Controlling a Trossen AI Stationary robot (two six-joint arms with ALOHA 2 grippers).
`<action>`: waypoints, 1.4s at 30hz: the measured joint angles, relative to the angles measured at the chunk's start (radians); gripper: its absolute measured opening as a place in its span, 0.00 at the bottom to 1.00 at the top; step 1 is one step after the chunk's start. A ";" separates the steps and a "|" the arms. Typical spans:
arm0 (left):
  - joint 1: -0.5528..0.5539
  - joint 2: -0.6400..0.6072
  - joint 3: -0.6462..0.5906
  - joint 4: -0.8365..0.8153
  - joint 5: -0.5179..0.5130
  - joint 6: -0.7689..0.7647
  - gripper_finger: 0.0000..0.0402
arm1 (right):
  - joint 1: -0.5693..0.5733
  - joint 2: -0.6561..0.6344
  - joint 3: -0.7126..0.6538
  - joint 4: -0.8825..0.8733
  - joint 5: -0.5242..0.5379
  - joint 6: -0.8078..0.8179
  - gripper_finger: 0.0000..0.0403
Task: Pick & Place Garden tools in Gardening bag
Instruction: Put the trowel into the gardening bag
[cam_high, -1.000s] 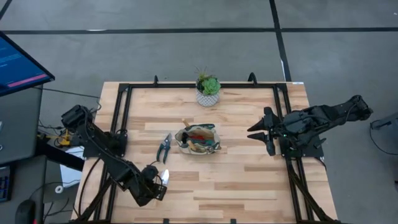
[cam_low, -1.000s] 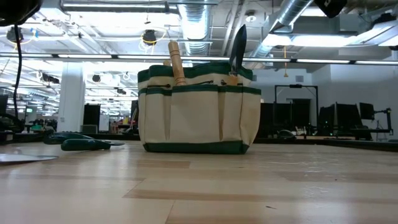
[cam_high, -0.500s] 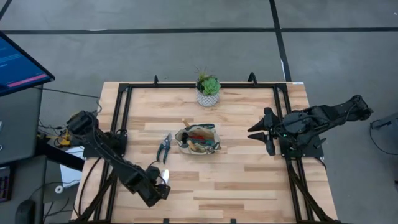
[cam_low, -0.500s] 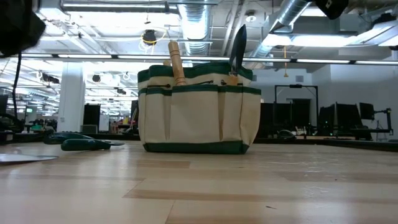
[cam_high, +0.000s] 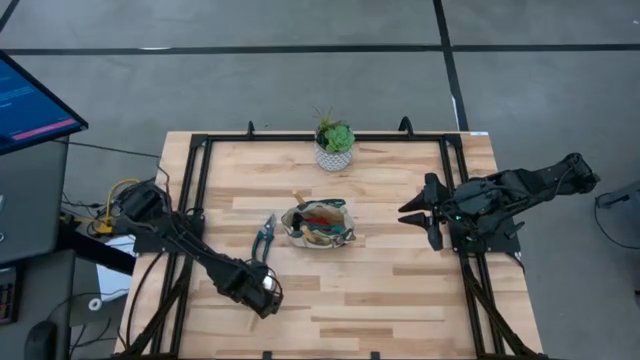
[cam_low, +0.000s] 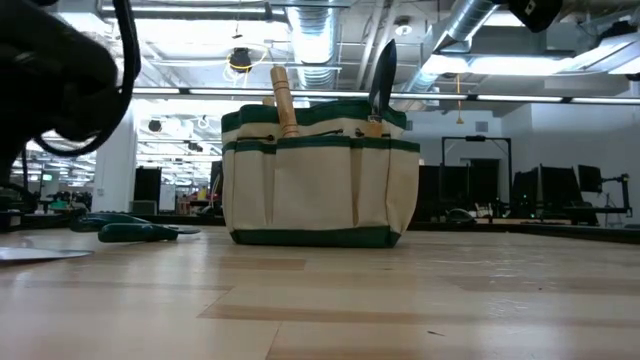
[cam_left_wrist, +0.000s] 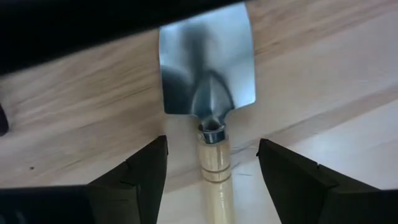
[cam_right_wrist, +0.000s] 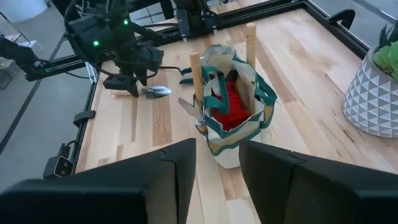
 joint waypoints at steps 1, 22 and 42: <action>-0.003 0.006 0.000 0.003 0.004 0.000 0.55 | 0.000 0.000 0.000 0.000 -0.008 0.000 0.29; -0.038 0.034 0.004 0.043 -0.099 0.009 0.03 | 0.000 0.000 0.000 -0.006 -0.021 0.016 0.29; 0.065 -0.366 0.058 0.138 -1.364 0.714 0.01 | -0.001 0.000 0.000 -0.013 -0.013 0.068 0.29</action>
